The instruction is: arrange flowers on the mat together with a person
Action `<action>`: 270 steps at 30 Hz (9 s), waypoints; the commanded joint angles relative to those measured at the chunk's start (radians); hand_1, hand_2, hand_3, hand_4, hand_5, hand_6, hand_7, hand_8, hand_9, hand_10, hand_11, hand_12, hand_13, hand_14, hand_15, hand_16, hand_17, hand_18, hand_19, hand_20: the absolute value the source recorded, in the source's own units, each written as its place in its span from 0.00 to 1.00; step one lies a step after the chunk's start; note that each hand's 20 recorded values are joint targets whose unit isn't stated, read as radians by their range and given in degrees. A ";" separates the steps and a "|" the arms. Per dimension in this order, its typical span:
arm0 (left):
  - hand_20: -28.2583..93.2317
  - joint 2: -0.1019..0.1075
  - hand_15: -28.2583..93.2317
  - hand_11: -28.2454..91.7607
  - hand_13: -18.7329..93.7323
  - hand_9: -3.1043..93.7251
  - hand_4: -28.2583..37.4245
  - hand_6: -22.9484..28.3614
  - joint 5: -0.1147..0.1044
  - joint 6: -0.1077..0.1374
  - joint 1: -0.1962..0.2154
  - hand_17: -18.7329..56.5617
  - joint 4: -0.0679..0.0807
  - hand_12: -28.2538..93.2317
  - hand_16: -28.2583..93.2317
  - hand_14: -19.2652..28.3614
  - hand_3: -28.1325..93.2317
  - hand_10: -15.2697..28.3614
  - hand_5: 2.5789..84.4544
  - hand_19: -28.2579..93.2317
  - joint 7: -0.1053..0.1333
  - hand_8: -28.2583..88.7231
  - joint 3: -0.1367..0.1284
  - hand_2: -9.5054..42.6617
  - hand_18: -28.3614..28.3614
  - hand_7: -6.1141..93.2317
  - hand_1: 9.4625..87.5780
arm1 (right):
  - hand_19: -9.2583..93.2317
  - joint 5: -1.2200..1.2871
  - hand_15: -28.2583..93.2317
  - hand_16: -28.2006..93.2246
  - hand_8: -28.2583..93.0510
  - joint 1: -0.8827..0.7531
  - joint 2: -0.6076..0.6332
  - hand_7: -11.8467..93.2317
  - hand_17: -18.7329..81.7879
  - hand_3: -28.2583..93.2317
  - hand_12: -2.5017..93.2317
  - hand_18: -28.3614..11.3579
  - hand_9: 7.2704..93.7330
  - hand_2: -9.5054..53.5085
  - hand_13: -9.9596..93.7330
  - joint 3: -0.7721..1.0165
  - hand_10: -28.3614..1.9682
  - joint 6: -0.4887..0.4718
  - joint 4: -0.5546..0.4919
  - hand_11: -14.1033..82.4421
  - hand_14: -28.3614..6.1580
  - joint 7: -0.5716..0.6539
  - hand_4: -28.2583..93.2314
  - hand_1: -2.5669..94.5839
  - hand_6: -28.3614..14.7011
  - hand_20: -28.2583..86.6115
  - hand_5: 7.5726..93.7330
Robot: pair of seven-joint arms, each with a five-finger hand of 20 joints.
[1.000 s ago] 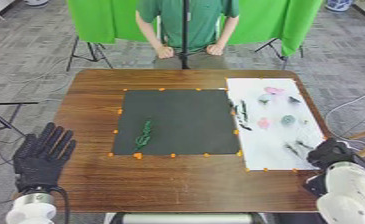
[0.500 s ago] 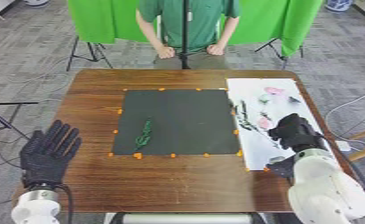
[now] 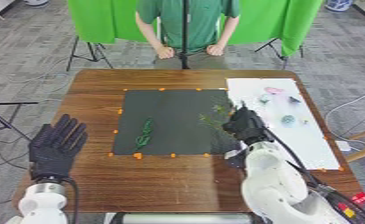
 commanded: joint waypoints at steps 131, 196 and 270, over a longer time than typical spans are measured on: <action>0.32 0.013 0.58 0.46 0.46 0.49 0.00 0.63 -0.269 0.119 -0.054 0.17 0.020 0.29 0.14 0.77 0.87 0.68 0.59 0.59 0.063 0.14 0.026 0.46 0.78 0.27 0.25 | 0.75 -0.163 0.74 0.43 0.15 0.119 -0.200 0.51 0.35 0.80 0.41 0.02 0.77 0.00 0.71 -0.326 0.33 -0.289 0.175 0.67 0.30 -0.012 0.03 0.39 0.56 0.39 0.77; 0.32 0.004 0.59 0.47 0.46 0.48 0.00 0.64 -0.264 0.134 -0.038 0.16 0.016 0.30 0.14 0.77 0.87 0.70 0.57 0.60 0.046 0.14 0.023 0.46 0.79 0.27 0.26 | 0.76 -0.255 0.60 0.29 0.17 0.151 -0.176 0.16 0.28 0.80 0.20 0.00 0.34 0.13 0.44 -0.356 0.00 -0.079 0.180 0.34 0.04 -0.049 0.00 0.28 0.17 0.24 0.25; 0.33 0.002 0.61 0.48 0.46 0.48 0.00 0.65 -0.257 0.138 -0.015 0.16 0.004 0.30 0.14 0.77 0.87 0.72 0.58 0.60 0.029 0.14 0.023 0.48 0.79 0.27 0.26 | 0.62 -0.253 0.69 0.38 0.13 0.027 -0.138 0.25 0.26 0.85 0.30 0.13 0.57 0.45 0.53 -0.200 0.26 -0.513 0.025 0.54 0.26 -0.463 0.00 0.24 0.50 0.39 0.60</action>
